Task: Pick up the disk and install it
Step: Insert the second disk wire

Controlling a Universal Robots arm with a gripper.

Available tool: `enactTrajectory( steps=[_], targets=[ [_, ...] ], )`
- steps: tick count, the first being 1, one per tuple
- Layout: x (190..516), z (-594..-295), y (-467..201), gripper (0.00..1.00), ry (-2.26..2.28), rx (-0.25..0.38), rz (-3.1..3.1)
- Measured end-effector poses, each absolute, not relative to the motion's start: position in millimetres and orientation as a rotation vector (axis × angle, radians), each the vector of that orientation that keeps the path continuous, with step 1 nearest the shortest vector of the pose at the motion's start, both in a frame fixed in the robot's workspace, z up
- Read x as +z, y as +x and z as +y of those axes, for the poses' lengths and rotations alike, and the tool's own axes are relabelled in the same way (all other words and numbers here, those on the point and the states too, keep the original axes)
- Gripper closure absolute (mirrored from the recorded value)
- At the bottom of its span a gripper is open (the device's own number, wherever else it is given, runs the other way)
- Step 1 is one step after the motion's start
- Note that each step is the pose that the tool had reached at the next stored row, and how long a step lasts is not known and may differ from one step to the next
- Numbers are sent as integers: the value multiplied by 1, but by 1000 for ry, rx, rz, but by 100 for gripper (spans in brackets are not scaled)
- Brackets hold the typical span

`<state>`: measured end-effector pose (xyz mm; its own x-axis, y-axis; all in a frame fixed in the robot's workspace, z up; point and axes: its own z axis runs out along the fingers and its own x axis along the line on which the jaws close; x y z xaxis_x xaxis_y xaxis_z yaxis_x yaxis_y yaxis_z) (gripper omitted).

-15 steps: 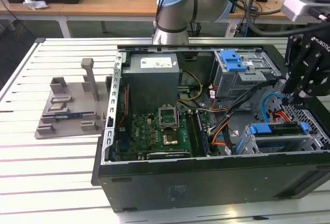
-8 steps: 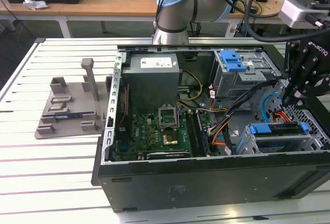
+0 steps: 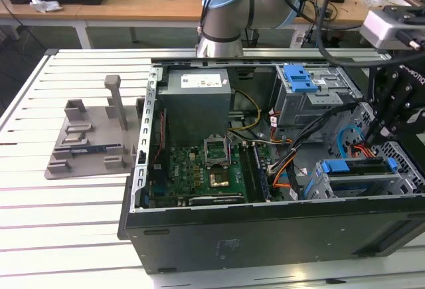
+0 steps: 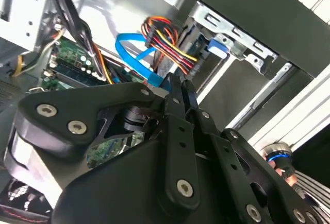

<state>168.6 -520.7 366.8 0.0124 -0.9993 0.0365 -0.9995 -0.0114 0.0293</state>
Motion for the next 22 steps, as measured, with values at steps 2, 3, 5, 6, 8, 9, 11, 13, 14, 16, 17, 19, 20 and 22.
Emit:
enactTrajectory(
  steps=[2, 3, 5, 6, 8, 9, 11, 13, 14, 16, 17, 19, 20, 22],
  targets=[
    [362, -526, 167, 84, 2202, 8, -2176],
    [360, -529, 167, 84, 2202, 7, -2176],
    [357, -531, 167, 84, 2203, 5, -2177],
    [356, -532, 166, 84, 2205, 2, -2178],
    [355, -532, 166, 84, 2210, -9, -2183],
    [355, -533, 166, 84, 2212, -14, -2185],
    [353, -535, 166, 84, 2214, -17, -2186],
    [350, -537, 166, 84, 2216, -20, -2187],
    [350, -538, 166, 84, 2218, -24, -2189],
    [348, -540, 165, 84, 2225, -39, -2195],
    [348, -540, 164, 84, 2226, -42, -2196],
    [346, -542, 163, 84, 2229, -48, -2199],
    [346, -543, 162, 84, 2231, -51, -2200],
    [346, -546, 161, 84, 2231, -52, -2201]
  ],
)
